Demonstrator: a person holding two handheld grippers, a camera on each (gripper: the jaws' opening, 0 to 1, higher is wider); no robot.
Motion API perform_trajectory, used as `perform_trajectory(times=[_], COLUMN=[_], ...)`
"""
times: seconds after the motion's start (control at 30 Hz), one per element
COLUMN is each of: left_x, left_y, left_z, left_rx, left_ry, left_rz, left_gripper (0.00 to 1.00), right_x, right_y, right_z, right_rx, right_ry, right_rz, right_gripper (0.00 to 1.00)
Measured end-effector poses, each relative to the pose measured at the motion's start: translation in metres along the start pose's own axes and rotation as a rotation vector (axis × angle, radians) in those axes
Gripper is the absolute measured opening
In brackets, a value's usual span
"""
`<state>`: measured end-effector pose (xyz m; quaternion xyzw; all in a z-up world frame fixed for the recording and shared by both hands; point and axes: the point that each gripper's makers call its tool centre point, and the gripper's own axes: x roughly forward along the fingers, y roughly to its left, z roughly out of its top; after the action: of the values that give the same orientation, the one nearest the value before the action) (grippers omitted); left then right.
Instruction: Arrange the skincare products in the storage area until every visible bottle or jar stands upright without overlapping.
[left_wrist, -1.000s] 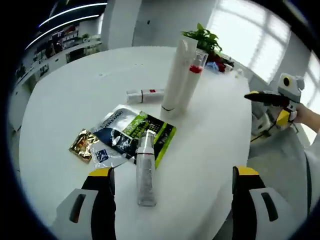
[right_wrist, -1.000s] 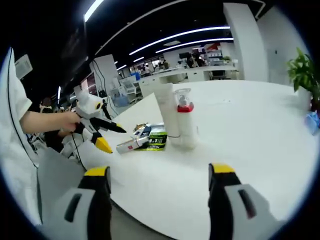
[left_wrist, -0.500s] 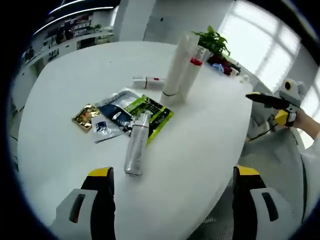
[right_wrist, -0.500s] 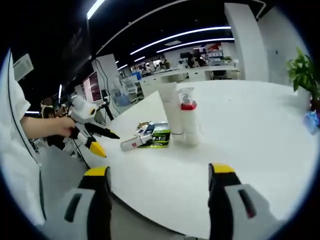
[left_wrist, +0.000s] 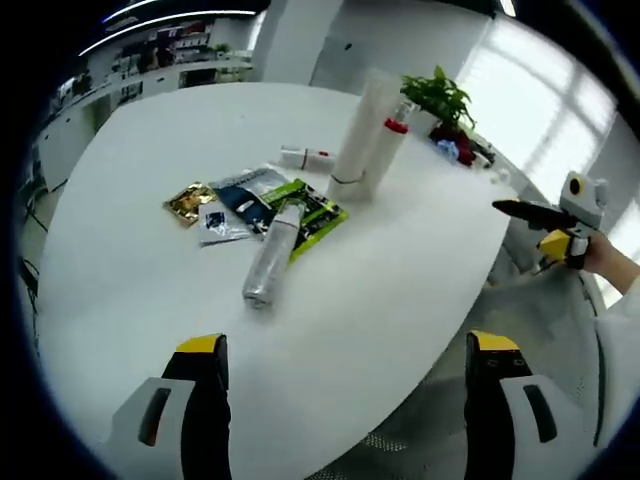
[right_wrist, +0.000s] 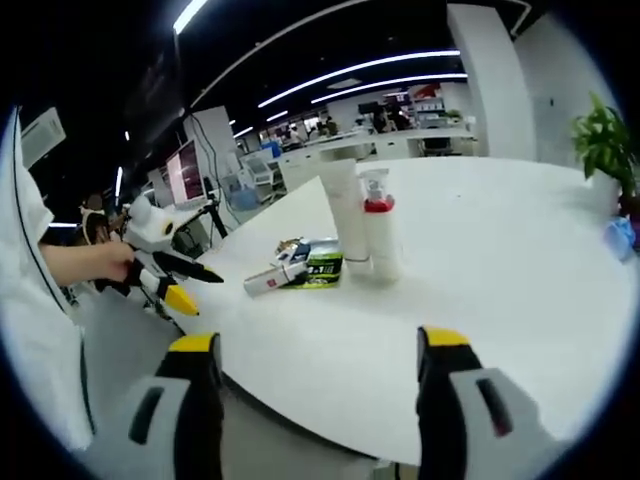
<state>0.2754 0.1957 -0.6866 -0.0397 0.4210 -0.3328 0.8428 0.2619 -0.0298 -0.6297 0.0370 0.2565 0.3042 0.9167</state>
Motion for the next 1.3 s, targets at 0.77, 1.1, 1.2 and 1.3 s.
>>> perform_trajectory(times=[0.77,1.1,1.2,1.3], left_x=[-0.028,-0.023,-0.022,-0.02], left_y=[0.001,0.001,0.001,0.0], left_z=[-0.002,0.0,0.003,0.004], left_rx=[-0.014,-0.017,-0.019,-0.015], left_ry=[-0.051,-0.052,-0.056,-0.057], left_rz=[0.071,0.072,0.072,0.067], left_gripper=[0.97,0.97,0.97,0.97], right_x=[-0.007,-0.003,0.0,0.002], right_y=[0.0,-0.007,-0.013,-0.021], right_z=[-0.003,-0.002,0.0,0.004], right_rx=[0.007,-0.001,-0.008,-0.016], right_ry=[0.008,0.023,0.026,0.026], right_rz=[-0.014,-0.012,-0.013,-0.019], right_gripper=[0.83,0.83,0.82,0.82])
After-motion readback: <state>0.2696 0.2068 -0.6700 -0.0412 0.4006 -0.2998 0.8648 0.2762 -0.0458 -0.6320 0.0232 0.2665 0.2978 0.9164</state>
